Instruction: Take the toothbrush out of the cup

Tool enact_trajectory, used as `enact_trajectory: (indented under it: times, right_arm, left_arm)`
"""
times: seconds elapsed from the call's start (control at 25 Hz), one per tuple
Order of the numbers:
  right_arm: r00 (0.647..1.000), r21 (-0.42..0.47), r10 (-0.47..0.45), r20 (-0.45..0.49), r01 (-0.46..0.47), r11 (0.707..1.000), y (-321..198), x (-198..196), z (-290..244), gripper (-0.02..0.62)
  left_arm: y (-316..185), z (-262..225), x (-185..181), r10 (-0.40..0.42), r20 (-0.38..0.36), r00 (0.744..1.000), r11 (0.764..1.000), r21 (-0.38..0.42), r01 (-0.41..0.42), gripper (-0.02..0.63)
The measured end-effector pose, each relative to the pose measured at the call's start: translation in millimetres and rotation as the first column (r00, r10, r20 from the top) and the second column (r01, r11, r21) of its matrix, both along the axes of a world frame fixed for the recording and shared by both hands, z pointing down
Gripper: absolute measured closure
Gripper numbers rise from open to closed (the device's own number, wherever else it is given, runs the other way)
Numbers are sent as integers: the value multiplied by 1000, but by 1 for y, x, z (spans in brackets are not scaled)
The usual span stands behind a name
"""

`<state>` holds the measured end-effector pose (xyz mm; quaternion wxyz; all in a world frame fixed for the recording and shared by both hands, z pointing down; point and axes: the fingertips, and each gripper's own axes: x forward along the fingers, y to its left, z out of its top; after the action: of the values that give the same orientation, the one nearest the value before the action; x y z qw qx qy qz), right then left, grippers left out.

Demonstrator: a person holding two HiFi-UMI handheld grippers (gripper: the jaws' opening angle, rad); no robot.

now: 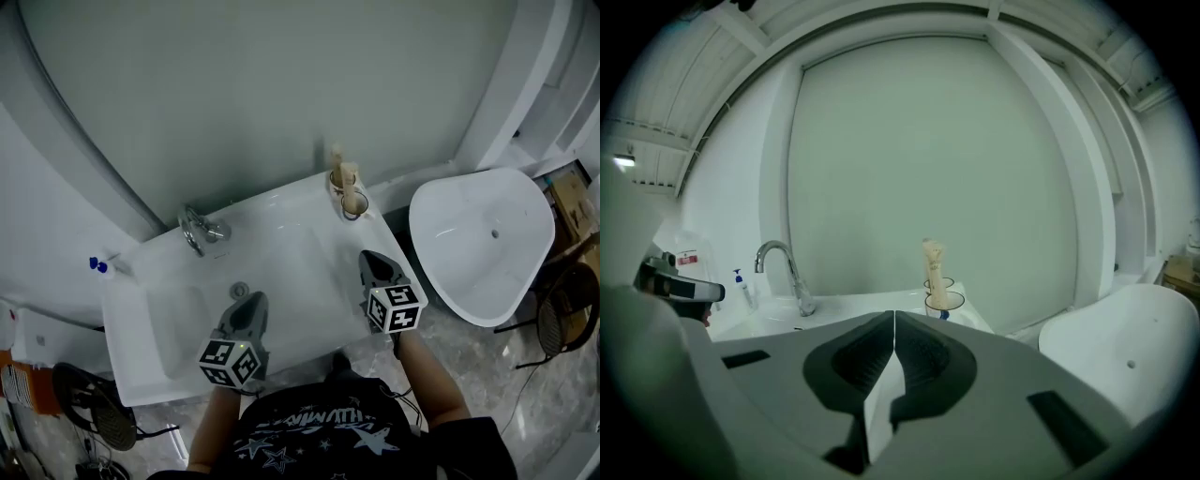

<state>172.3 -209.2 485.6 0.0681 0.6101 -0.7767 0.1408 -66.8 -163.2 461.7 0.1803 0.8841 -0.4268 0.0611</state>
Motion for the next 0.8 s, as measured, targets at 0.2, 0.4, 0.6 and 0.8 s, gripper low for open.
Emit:
enact_trajectory:
  times: [0.2, 0.4, 0.6, 0.8]
  right_arm:
    - [1000, -2, -27, -1, 27, 1000, -28, 15, 1, 581]
    - [999, -22, -53, -12, 53, 998, -57, 27, 3, 581]
    - [997, -30, -72, -42, 71, 997, -91, 37, 4, 581]
    - [993, -63, -96, -63, 92, 994, -122, 43, 6, 578]
  left_arm:
    - [-11, 1, 11, -51, 6, 999, 999, -1, 51, 578]
    - [-21, 1, 21, -96, 13, 995, 995, -1, 96, 578]
    - [-33, 2, 25, -152, 24, 988, 988, 5, 152, 577]
    - [-39, 0, 25, -212, 20, 977, 977, 4, 212, 578]
